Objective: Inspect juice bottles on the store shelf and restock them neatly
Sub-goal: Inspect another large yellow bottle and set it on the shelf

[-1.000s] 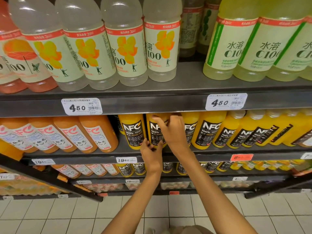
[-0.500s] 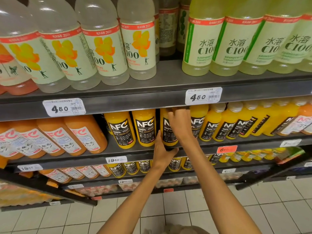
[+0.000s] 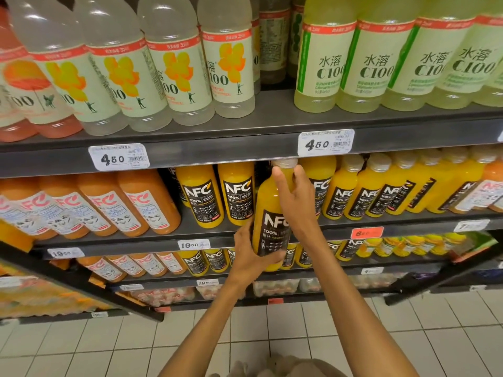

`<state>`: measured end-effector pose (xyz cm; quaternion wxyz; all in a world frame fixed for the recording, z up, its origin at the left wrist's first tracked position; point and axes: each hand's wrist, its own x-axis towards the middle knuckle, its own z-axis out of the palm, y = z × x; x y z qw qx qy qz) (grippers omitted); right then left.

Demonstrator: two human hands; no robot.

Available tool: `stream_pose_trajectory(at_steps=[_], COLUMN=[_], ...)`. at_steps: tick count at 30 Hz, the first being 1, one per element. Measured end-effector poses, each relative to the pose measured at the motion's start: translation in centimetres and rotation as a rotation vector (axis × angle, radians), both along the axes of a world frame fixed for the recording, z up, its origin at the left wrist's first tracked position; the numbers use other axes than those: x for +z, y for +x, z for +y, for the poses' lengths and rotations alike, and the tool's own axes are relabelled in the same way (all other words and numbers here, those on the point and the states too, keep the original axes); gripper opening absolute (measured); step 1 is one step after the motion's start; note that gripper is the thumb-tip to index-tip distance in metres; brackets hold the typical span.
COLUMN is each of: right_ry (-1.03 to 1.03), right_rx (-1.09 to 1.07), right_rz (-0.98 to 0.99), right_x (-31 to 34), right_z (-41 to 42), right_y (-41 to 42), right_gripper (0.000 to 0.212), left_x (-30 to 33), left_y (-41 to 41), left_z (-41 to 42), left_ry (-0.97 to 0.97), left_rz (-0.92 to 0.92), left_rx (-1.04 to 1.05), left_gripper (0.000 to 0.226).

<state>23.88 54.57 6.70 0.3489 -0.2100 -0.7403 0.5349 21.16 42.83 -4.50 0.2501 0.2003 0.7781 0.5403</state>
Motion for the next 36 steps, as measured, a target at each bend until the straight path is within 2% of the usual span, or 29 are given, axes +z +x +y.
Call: stream_pose_trajectory(at_steps=[2,5,8,12,14,16,19,24,27,30,34,36], right_ry=[-0.095,-0.21,-0.483,-0.727,-0.931,-1.036,-1.014,-0.819,-0.744,-0.799,-1.073,-1.056], right_rx=[0.016,0.006,0.038,0.256,0.359,0.38,0.282,0.122,0.157,0.269,0.423,0.371], right_rz=[0.039,0.048,0.031,0.001,0.006,0.047,0.028,-0.034,-0.051,-0.01,0.179,0.182], right_x=[-0.2,0.0,0.6,-0.5,-1.6,-2.2,-1.7,0.3,1.2,1.2,0.2,-0.3], right_z=[-0.4,-1.1,-0.3,1.0,0.1,-0.9,-1.6,-1.9,-1.7,-1.2,-2.0,-2.1], right_y=[0.8,1.7,2.5,4.0,4.4,4.5,4.3,4.3,4.6,5.3,5.7,5.6], right_gripper=[0.022,0.024,0.027,0.045,0.049,0.044,0.04,0.033,0.038,0.048,0.047,0.04], left_x=[-0.1,0.6,2.6,5.5,6.3,6.1,6.6,7.7,8.0,8.0,8.0,7.6], left_y=[0.7,1.5,2.1,3.4,4.4,5.2,5.9,5.4,5.2,4.9,5.5,5.5], left_z=[-1.6,-3.3,-4.8,-7.3,-8.1,-8.5,-8.9,-8.7,-8.6,-9.0,-8.7,-8.7], left_ry=[0.036,0.041,0.075,0.12,0.101,0.105,0.129,0.184,0.261,0.443,0.45,0.433], left_rz=[-0.12,-0.109,-0.123,-0.251,-0.312,-0.396,-0.552,-0.464,-0.513,-0.711,-1.168,-1.188], left_rx=[-0.074,-0.056,-0.051,-0.152,-0.217,-0.224,-0.154,-0.133,-0.107,-0.135,-0.33,-0.398], left_gripper=[0.082,0.065,0.063,0.058,0.07,0.071,0.053,0.047,0.049,0.069,0.089,0.086])
